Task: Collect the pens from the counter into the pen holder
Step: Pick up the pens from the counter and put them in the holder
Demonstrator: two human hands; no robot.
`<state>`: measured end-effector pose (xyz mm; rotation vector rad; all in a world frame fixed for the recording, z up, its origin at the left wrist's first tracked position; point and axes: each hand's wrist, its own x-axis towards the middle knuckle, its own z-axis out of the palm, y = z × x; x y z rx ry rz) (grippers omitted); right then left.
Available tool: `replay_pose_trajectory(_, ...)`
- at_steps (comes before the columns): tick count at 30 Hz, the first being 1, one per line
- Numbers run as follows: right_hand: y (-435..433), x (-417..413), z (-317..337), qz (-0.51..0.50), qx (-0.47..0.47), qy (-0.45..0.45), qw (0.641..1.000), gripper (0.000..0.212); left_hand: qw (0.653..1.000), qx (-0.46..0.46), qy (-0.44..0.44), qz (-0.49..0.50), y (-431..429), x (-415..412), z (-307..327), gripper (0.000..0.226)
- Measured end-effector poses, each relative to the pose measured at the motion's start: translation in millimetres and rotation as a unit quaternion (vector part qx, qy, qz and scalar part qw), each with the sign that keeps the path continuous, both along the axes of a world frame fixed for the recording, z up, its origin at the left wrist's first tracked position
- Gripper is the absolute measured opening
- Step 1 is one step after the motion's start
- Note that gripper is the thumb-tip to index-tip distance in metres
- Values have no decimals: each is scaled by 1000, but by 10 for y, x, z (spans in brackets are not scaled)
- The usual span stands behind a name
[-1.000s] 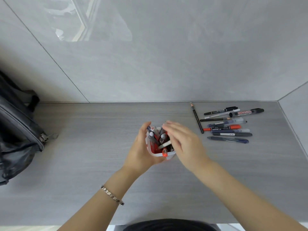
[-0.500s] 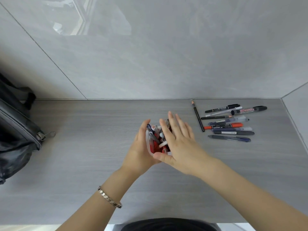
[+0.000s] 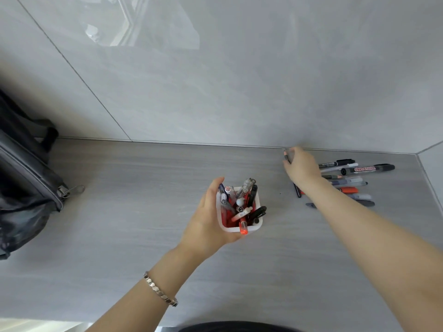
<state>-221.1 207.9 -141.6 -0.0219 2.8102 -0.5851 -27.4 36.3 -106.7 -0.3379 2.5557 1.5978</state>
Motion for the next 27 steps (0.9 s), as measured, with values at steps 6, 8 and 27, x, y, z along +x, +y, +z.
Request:
replay_pose_trajectory(6,-47,27,-64,-17,-23,-17,999,44,1000,29,1,4,22,4,-4,97)
replay_pose_trajectory(8,-52,149,176,-20,-149,9,989,63,999,34,-2,0,41,14,13,98)
replay_pose_trajectory(27,-39,1397,604,119,-322,257,903,39,988,140,27,52,246,20,100,106)
